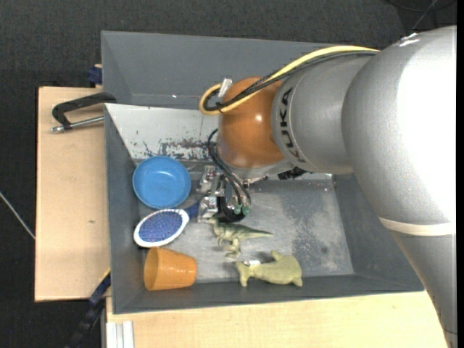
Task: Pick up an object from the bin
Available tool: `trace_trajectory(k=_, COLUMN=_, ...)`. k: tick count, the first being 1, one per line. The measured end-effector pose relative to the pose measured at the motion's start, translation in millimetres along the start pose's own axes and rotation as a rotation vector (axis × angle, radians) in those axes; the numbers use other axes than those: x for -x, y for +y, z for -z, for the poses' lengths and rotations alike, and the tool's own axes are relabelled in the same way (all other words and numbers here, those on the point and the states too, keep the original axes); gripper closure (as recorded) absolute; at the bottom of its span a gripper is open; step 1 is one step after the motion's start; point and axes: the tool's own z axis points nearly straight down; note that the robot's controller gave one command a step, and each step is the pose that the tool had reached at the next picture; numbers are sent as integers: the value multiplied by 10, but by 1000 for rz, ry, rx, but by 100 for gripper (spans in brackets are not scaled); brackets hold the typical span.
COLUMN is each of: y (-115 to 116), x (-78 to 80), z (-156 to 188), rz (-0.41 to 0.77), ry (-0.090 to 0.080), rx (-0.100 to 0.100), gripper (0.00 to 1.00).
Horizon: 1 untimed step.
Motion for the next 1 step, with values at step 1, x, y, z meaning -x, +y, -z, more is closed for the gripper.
trace_trajectory(k=1, y=-449, x=218, z=5, rz=-164, ry=20, rx=-5, gripper=100)
